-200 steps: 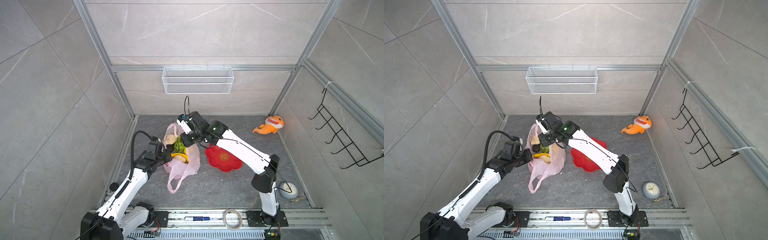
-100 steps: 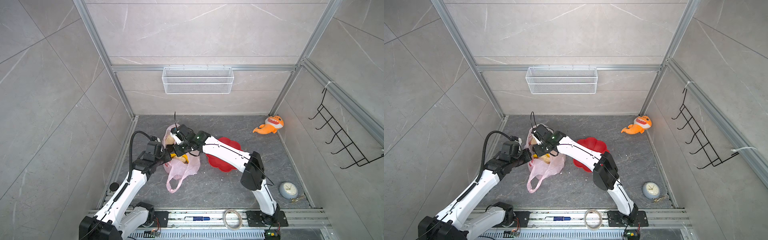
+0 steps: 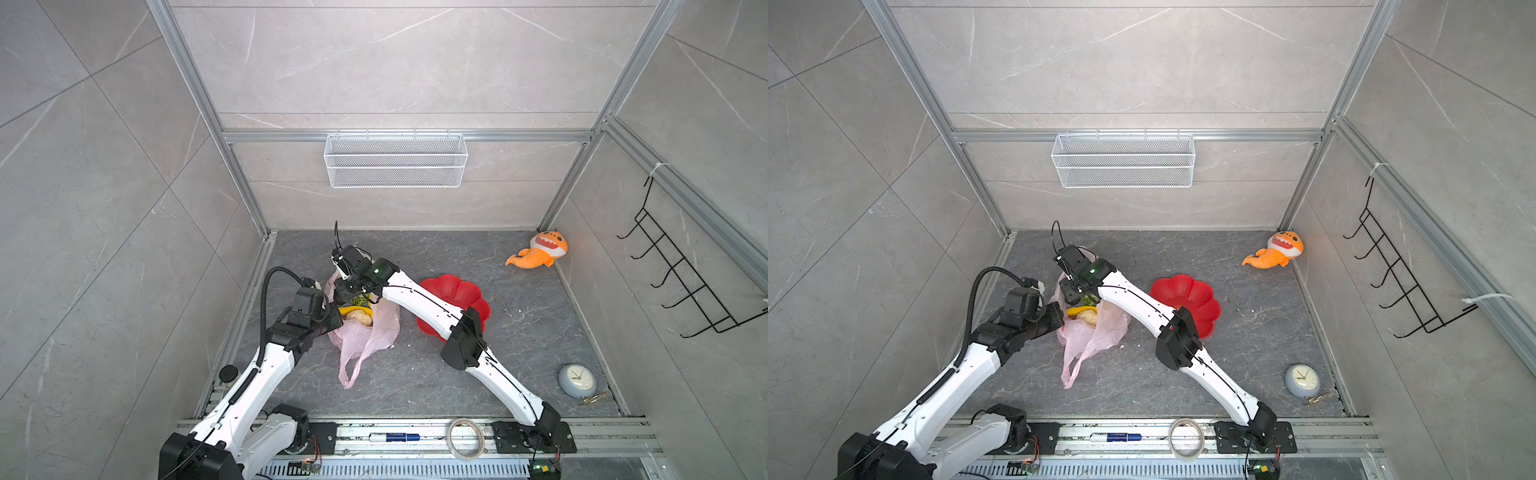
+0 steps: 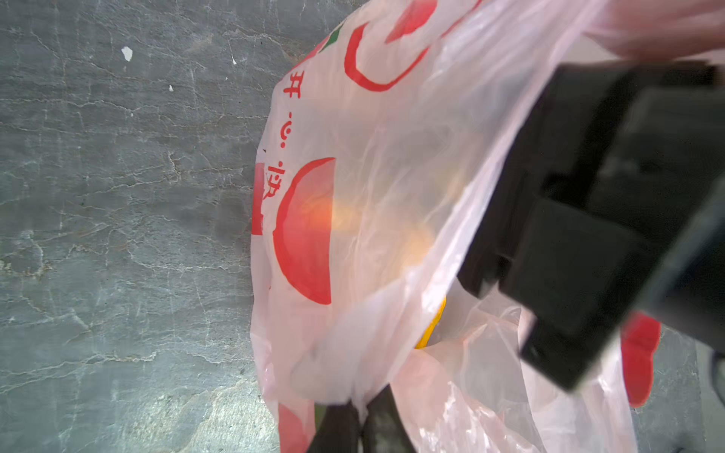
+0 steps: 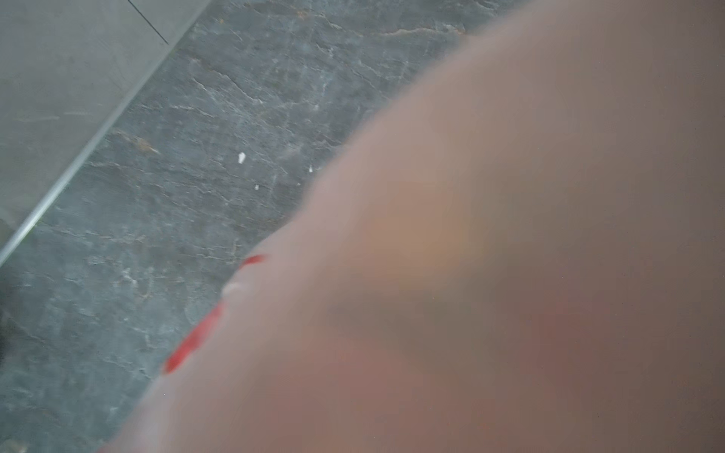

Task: Take fruits out of the plastic bag
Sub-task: Pick up the fruit from the plastic bag.

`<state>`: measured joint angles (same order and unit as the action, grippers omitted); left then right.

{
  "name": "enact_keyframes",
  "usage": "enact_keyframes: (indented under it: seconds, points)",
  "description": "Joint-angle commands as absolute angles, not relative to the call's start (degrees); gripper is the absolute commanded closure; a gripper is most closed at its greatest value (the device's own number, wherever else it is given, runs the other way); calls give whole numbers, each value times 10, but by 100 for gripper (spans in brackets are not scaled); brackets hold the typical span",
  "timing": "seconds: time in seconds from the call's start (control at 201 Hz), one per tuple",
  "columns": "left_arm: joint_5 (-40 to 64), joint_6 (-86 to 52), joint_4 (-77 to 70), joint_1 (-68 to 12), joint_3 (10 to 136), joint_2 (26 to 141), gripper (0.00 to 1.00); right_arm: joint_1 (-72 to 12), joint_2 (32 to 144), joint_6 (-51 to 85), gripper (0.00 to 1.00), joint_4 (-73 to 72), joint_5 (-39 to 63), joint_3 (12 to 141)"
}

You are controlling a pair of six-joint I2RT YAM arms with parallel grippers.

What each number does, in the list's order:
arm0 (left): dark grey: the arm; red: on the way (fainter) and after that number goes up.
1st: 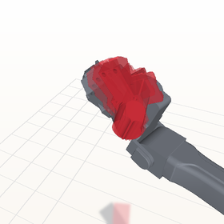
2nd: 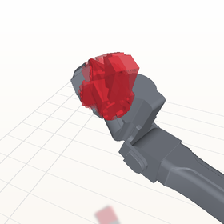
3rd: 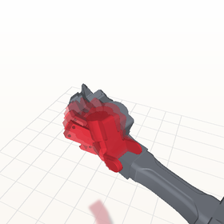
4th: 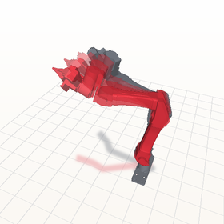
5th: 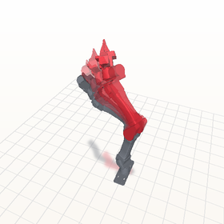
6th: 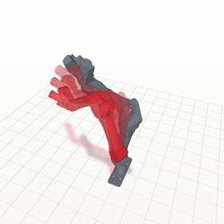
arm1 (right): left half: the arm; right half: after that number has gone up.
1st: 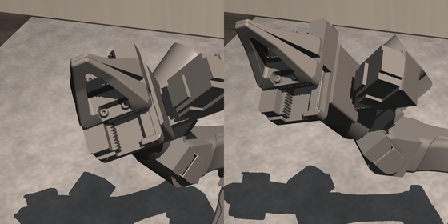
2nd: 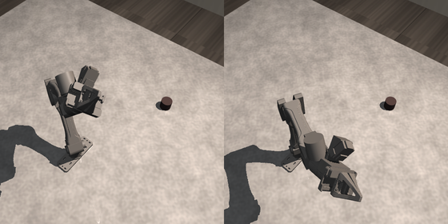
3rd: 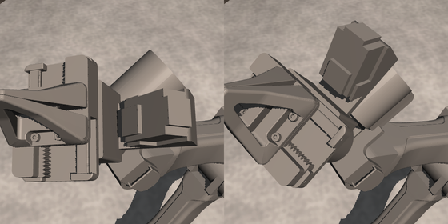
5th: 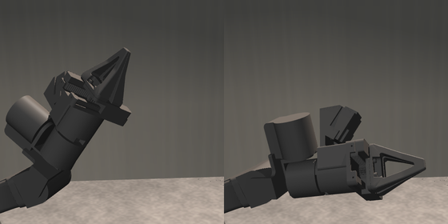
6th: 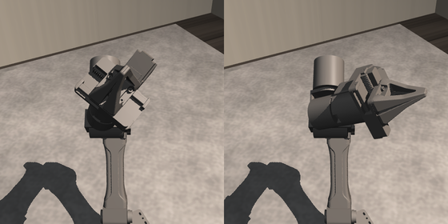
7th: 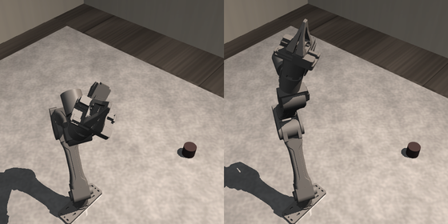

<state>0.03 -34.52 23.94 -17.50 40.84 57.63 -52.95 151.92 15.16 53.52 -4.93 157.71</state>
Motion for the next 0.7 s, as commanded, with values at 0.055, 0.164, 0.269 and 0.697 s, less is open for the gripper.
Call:
enact_keyframes:
  seconds: [0.055, 0.164, 0.269, 0.697]
  points:
    - [-15, -346, 229, -177, 405, 574, 97, -522, 1525, 129, 48, 593, -99, 1581]
    - [-18, -348, 224, -177, 405, 581, 97, -521, 1516, 119, 36, 594, -113, 1554]
    - [-14, -351, 218, -177, 406, 587, 97, -521, 1519, 114, 30, 596, -114, 1549]
    - [-19, -354, 213, -177, 388, 584, 98, -518, 1552, 124, 21, 577, -74, 1565]
